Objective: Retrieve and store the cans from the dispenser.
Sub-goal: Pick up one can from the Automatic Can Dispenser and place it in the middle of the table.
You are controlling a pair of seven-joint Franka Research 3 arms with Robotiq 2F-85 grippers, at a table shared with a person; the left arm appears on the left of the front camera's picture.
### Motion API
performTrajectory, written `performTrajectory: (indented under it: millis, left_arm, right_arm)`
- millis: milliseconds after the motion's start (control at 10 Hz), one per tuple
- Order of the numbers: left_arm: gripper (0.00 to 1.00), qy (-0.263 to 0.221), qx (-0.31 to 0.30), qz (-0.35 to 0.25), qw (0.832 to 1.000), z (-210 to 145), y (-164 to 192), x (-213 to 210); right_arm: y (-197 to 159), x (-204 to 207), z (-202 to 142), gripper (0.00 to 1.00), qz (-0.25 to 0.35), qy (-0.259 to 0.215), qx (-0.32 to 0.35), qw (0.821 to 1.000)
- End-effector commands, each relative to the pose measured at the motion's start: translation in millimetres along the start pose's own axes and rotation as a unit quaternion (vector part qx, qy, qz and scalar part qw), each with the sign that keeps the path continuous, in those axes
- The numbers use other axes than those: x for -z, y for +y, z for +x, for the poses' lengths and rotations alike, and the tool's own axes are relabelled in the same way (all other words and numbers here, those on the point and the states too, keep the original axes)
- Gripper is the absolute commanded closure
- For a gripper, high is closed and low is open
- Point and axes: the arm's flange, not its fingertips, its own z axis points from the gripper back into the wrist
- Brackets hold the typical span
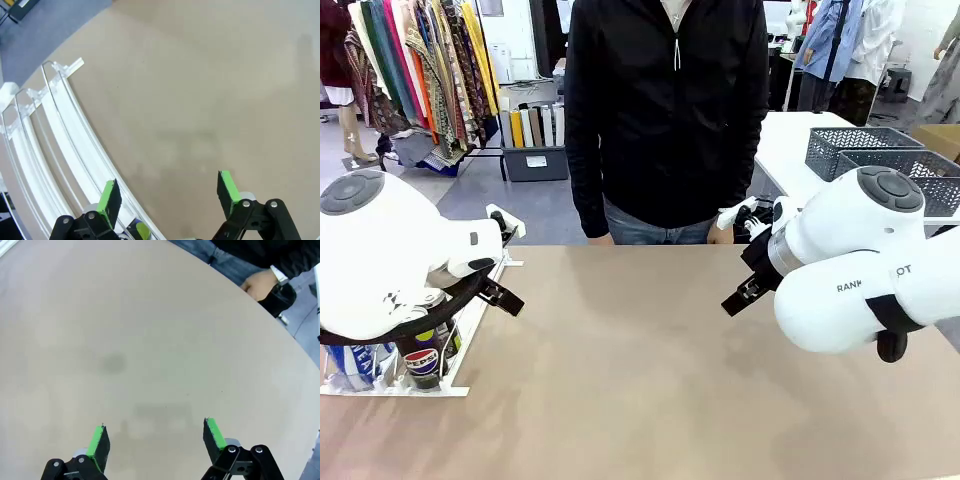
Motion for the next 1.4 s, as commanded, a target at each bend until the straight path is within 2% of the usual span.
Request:
performTrajectory:
  millis: [0,1300]
  left_arm:
    - [0.00,0.000,0.000,0.000,1.000,0.1,0.0,-0.2]
    - [0.00,0.000,0.000,0.000,1.000,0.1,0.0,-0.2]
  right_arm:
    - [0.0,0.0,0.0,0.00,0.000,0.000,0.000,1.000]
    - [0.0,0.0,0.0,0.00,0.000,0.000,0.000,1.000]
